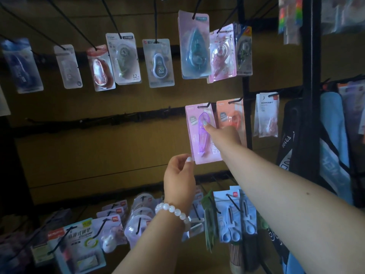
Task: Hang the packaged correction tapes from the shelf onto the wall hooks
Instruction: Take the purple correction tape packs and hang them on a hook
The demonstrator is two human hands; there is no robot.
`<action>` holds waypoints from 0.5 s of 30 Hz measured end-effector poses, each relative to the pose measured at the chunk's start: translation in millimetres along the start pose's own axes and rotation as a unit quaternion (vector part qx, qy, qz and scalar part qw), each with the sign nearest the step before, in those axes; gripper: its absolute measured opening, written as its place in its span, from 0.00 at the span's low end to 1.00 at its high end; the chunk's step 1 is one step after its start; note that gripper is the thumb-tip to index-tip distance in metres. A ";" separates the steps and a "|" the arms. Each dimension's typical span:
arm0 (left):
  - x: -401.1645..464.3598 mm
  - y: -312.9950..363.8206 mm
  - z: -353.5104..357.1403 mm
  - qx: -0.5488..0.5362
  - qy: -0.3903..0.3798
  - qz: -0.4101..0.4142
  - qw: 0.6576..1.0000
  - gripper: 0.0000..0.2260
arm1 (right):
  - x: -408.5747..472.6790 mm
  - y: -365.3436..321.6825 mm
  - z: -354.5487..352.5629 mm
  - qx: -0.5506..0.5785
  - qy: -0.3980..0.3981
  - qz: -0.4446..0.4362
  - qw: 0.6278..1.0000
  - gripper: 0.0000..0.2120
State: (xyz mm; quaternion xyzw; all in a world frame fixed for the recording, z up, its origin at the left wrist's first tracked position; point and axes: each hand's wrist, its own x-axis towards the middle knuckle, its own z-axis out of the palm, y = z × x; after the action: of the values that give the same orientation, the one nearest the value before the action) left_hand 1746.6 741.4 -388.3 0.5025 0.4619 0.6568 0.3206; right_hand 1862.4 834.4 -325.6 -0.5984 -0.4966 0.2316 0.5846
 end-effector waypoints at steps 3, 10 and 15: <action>3.9 -7.1 -2.7 0.000 0.008 -0.022 1.000 0.06 | 5.0 -3.0 9.3 -0.048 -0.005 0.013 0.999 0.26; 6.0 -13.6 -10.6 -0.008 0.014 -0.033 0.999 0.06 | 11.7 -4.5 19.9 -0.069 -0.037 0.047 0.996 0.31; 3.3 -15.5 -15.4 -0.002 0.014 -0.044 0.999 0.06 | 5.3 20.4 21.7 -0.006 -0.063 0.068 0.996 0.26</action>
State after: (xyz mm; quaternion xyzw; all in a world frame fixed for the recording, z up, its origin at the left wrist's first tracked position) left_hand 1730.2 745.7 -402.5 0.4717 0.4864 0.6499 0.3443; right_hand 1852.6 852.7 -347.5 -0.6186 -0.4919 0.3052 0.5312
